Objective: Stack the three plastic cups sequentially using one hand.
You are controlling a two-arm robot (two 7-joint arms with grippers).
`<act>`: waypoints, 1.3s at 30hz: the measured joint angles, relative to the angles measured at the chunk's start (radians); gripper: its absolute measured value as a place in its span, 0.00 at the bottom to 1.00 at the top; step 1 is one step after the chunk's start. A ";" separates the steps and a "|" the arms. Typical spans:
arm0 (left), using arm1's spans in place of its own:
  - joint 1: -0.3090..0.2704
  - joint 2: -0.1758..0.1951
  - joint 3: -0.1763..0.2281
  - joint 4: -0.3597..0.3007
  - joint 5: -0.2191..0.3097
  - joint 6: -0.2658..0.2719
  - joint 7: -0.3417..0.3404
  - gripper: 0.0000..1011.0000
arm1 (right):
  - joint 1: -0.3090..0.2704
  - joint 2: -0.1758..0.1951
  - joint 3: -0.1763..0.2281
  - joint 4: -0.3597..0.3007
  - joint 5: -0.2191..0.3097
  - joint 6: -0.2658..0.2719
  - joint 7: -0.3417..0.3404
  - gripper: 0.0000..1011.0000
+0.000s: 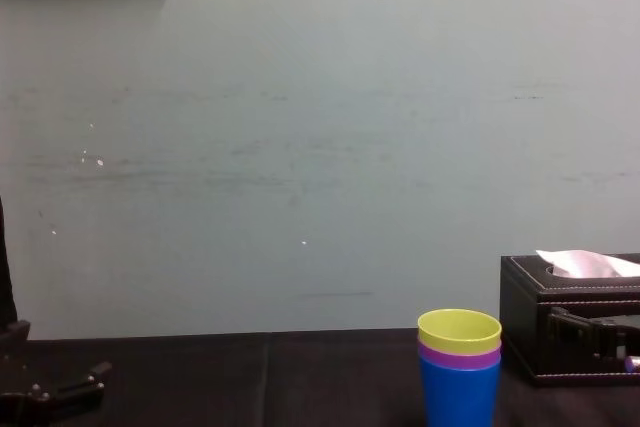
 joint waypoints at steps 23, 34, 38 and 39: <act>0.000 0.000 0.000 0.000 0.000 0.000 0.000 1.00 | 0.000 0.000 0.000 0.000 0.000 0.000 0.000 0.99; 0.000 0.000 0.000 0.000 0.000 0.000 0.000 1.00 | 0.000 0.000 0.000 0.000 0.000 0.000 0.000 0.99; 0.000 0.000 0.000 0.000 0.000 0.000 0.000 1.00 | 0.000 0.000 0.000 0.000 0.000 0.000 0.000 0.99; 0.000 0.000 0.000 0.000 0.000 0.000 0.000 1.00 | 0.000 0.000 0.000 0.000 0.000 0.000 0.000 0.99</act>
